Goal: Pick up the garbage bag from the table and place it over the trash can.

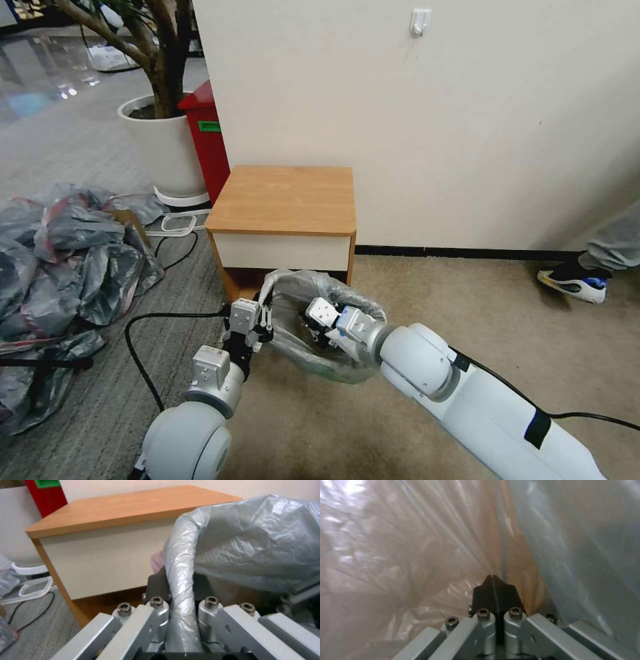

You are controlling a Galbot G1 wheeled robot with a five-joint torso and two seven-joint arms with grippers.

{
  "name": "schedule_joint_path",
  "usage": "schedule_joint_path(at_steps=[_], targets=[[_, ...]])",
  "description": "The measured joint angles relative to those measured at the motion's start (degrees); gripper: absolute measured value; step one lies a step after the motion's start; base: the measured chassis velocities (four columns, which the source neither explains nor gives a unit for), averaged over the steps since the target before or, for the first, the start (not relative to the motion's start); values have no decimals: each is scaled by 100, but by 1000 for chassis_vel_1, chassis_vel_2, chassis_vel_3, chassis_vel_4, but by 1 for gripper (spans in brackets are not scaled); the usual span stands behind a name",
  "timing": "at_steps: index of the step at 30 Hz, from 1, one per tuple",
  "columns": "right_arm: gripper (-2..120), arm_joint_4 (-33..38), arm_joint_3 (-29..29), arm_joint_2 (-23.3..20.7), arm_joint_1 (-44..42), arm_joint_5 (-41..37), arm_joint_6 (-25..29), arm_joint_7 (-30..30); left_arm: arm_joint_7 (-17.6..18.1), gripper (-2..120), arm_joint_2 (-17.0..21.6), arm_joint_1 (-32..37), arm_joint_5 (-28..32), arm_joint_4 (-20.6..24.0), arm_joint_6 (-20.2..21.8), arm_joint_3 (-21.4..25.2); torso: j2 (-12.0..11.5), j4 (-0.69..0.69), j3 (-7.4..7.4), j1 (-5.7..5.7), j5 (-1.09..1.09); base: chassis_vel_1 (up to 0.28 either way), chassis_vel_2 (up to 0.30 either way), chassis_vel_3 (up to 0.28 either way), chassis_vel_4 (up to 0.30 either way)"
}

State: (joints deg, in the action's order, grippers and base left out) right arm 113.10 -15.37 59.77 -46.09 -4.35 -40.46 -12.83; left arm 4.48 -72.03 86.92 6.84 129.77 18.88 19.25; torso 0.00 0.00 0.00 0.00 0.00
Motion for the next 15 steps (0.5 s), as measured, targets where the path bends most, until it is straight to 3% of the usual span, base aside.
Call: schedule_joint_path(at_steps=[15], targets=[[0, -105, -384, -46, 281, 551, 3, -84, -34, 7, 16, -183, 61, -98, 97, -164, 0, 0, 0, 0, 0, 0, 0, 0, 0]])
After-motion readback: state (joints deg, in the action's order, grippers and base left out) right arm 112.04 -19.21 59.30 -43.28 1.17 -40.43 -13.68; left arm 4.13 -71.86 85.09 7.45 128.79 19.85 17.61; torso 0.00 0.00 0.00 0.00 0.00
